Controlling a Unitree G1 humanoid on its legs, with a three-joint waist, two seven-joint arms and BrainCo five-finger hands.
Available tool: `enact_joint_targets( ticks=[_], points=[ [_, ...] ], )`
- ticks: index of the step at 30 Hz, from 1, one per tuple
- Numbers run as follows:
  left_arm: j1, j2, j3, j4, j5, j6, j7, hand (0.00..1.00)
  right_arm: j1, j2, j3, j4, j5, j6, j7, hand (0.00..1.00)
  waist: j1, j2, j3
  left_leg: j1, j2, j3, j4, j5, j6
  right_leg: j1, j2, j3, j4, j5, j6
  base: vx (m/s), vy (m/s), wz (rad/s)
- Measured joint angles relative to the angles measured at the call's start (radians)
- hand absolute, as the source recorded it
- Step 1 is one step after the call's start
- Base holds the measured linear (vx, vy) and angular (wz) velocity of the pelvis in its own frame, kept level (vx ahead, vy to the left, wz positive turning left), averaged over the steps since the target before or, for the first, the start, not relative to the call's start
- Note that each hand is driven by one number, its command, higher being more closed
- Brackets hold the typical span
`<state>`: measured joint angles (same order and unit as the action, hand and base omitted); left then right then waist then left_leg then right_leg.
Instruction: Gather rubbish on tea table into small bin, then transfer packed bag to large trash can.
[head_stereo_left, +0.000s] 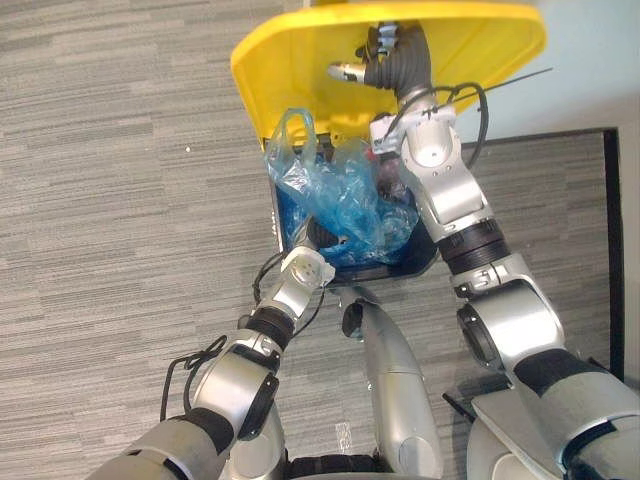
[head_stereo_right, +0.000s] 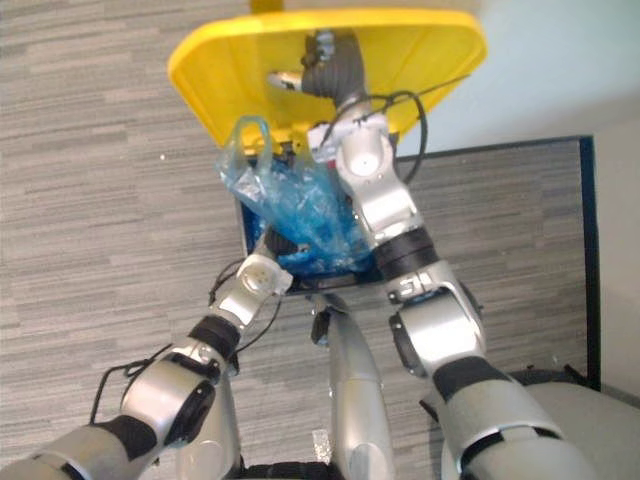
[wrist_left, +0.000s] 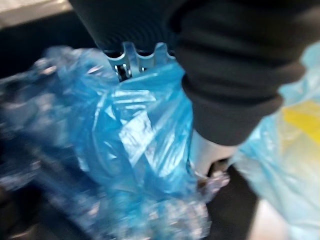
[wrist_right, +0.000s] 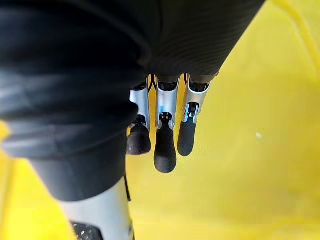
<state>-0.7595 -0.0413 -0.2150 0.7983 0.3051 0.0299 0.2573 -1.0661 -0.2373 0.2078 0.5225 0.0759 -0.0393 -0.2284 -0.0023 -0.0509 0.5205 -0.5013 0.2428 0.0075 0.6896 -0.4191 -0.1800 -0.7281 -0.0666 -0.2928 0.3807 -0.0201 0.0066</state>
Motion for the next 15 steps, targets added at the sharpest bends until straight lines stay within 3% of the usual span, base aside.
enact_joint_targets(
  ticks=[3,5,9,15],
  points=[
    [0.044,0.001,-0.013,-0.051,-0.024,-0.016,0.007,0.0,0.064,0.0,-0.008,-0.005,-0.038,0.0,0.005,0.0,0.01,0.0,-0.005,0.035,-0.019,-0.009,-0.03,0.01,0.017,0.036,-0.02,-0.007,-0.006,-0.008,0.011,-0.05,-0.022,0.21],
    [0.109,0.002,-0.021,-0.089,-0.033,-0.024,0.011,0.0,0.132,0.002,-0.009,-0.007,-0.04,0.0,0.015,0.0,0.021,0.0,-0.042,0.04,-0.028,-0.013,-0.06,0.022,0.031,0.038,-0.027,-0.009,-0.013,-0.01,0.014,0.0,-0.051,0.2],
    [0.214,0.021,-0.021,-0.158,-0.072,-0.027,0.013,0.0,0.238,0.003,-0.062,-0.006,-0.081,0.005,0.023,0.0,0.048,0.002,-0.054,0.102,-0.033,-0.023,-0.123,0.059,0.01,0.082,-0.036,-0.024,-0.012,-0.023,0.015,0.04,-0.055,0.14],
    [0.385,0.079,-0.008,-0.238,-0.113,-0.062,-0.014,0.0,0.379,0.005,-0.146,0.024,-0.118,0.012,0.036,0.0,0.062,0.003,-0.081,0.201,-0.055,-0.024,-0.205,0.083,0.016,0.139,-0.058,-0.025,0.011,-0.059,0.032,0.04,-0.031,0.09]
  ],
)
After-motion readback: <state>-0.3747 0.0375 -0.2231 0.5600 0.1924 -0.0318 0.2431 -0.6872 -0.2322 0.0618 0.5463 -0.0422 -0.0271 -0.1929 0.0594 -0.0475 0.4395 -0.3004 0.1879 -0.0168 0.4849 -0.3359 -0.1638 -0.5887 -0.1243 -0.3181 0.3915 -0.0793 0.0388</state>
